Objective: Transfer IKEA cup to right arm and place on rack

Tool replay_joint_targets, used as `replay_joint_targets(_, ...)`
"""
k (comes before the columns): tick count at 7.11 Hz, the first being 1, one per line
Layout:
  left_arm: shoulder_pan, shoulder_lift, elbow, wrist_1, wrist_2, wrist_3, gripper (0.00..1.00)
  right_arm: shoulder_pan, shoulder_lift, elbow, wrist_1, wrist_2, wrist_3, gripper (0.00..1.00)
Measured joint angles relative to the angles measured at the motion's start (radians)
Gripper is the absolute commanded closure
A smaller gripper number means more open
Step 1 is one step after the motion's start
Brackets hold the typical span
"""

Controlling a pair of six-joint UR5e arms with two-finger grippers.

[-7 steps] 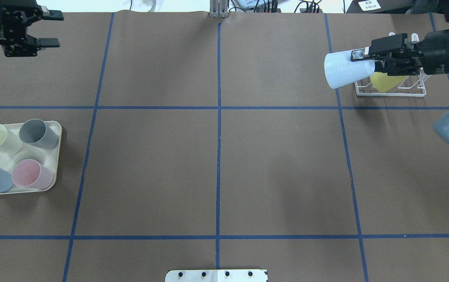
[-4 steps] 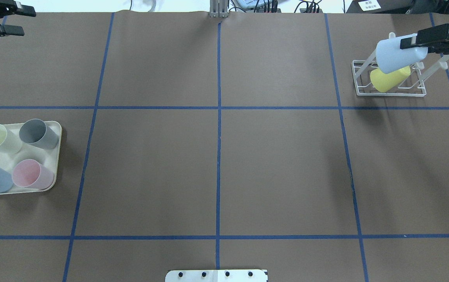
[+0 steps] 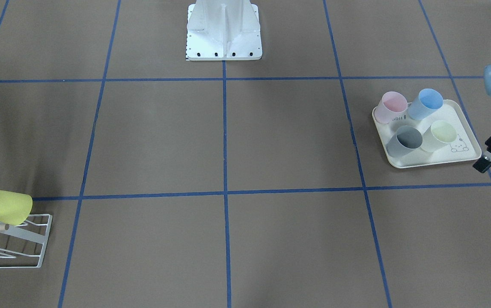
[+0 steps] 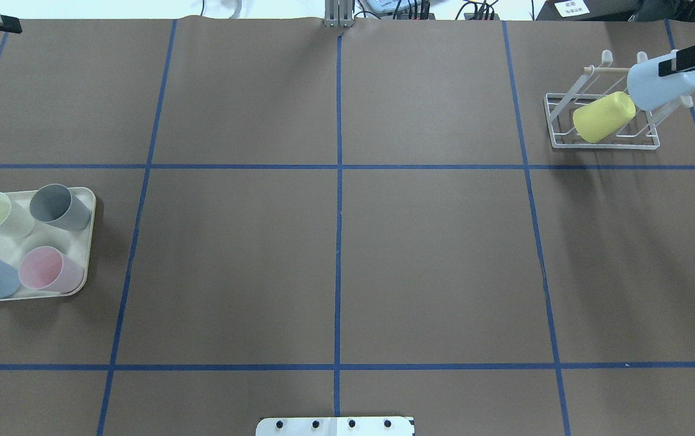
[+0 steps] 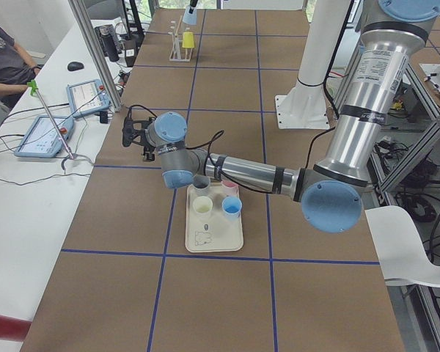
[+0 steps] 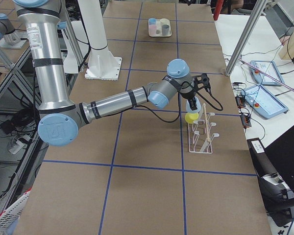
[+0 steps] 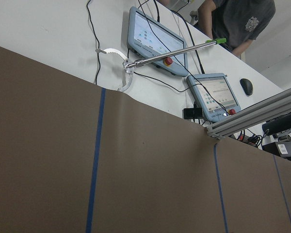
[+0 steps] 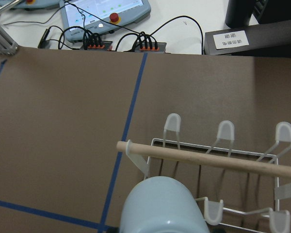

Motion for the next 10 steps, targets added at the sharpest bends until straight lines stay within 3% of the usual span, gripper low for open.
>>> replay_joint_targets(3,-0.020,0.035,-0.003,0.028,0.002,0.088,0.12,0.002,0.050,-0.074,-0.113,-0.025,-0.120,0.90)
replay_joint_targets(10,-0.021,0.052,-0.013,0.027,0.003,0.094,0.12,-0.009,0.120,-0.209,-0.113,-0.028,-0.127,0.87)
